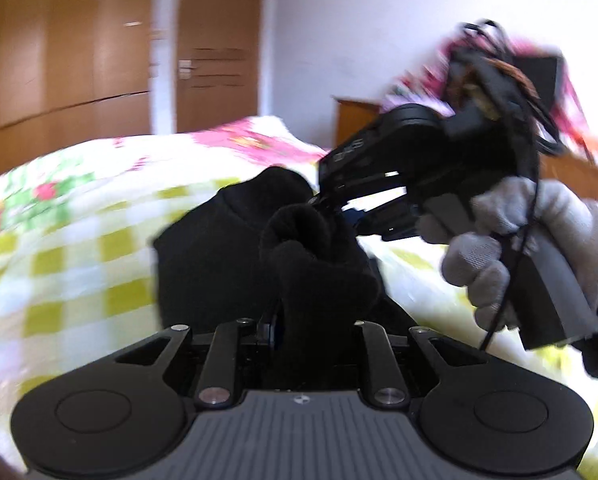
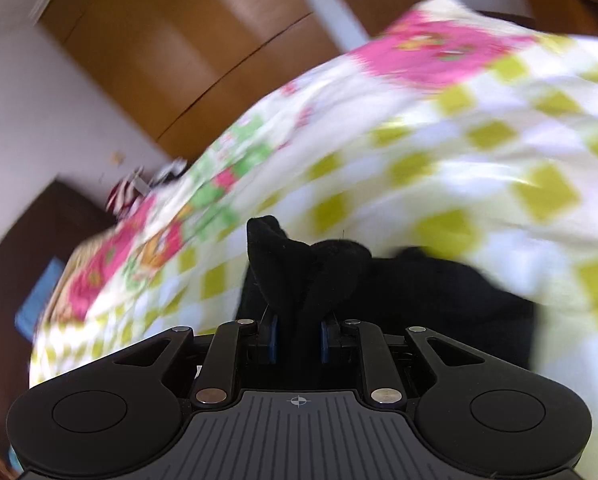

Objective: Fold small clothes

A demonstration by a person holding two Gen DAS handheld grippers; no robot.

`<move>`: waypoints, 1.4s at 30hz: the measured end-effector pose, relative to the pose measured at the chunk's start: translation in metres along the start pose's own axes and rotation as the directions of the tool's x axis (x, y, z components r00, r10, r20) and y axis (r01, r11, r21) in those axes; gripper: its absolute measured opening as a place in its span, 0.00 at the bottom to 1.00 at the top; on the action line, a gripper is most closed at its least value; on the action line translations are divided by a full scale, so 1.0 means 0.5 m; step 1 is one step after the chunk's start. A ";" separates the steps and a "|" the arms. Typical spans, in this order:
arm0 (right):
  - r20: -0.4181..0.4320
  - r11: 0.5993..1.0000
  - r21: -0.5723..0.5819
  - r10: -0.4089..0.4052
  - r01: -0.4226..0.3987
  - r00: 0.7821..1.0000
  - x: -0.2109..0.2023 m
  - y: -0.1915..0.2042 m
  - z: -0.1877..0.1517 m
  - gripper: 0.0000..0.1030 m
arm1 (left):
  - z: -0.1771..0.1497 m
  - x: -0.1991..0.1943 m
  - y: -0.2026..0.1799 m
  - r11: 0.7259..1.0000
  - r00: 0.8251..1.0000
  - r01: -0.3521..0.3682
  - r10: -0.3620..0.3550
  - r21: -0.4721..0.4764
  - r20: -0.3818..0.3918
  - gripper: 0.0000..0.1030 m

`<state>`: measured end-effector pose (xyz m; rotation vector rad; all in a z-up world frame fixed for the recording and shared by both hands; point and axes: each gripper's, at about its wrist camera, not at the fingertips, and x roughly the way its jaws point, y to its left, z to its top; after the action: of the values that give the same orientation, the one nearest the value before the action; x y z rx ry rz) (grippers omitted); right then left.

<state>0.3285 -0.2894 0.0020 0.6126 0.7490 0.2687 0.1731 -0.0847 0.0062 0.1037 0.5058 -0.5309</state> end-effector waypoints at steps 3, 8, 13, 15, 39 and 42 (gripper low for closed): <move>-0.023 0.996 0.091 -0.020 0.022 1.000 0.006 -0.092 -0.012 0.20 | -0.021 0.045 -0.053 0.994 0.998 0.010 -0.003 0.105 -0.065 0.33; -0.012 0.985 0.153 0.079 -0.076 0.997 -0.006 -0.140 -0.014 0.34 | -0.040 0.068 -0.083 0.970 0.996 -0.025 0.045 0.243 -0.076 0.36; 0.011 0.966 0.201 0.162 -0.161 0.987 -0.003 -0.150 -0.008 0.60 | -0.038 0.045 -0.118 0.951 0.995 -0.053 0.077 0.305 -0.067 0.40; 0.018 0.974 0.180 0.139 -0.140 0.990 -0.002 -0.143 -0.006 0.60 | -0.038 0.050 -0.113 0.948 0.994 -0.056 0.081 0.313 -0.068 0.41; -0.019 0.997 -0.048 0.055 -0.056 0.998 -0.169 -0.075 -0.068 0.36 | -0.049 -0.084 -0.130 0.962 0.994 0.095 -0.080 0.257 -0.068 0.66; -0.090 0.989 -0.114 0.082 -0.092 0.993 -0.171 -0.035 -0.105 0.43 | -0.049 -0.111 -0.108 0.965 0.998 0.047 -0.032 0.256 -0.063 0.66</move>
<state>0.2313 -0.3184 0.0089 0.5254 0.7836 0.4192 0.0936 -0.1004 0.0138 0.3595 0.4947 -0.6328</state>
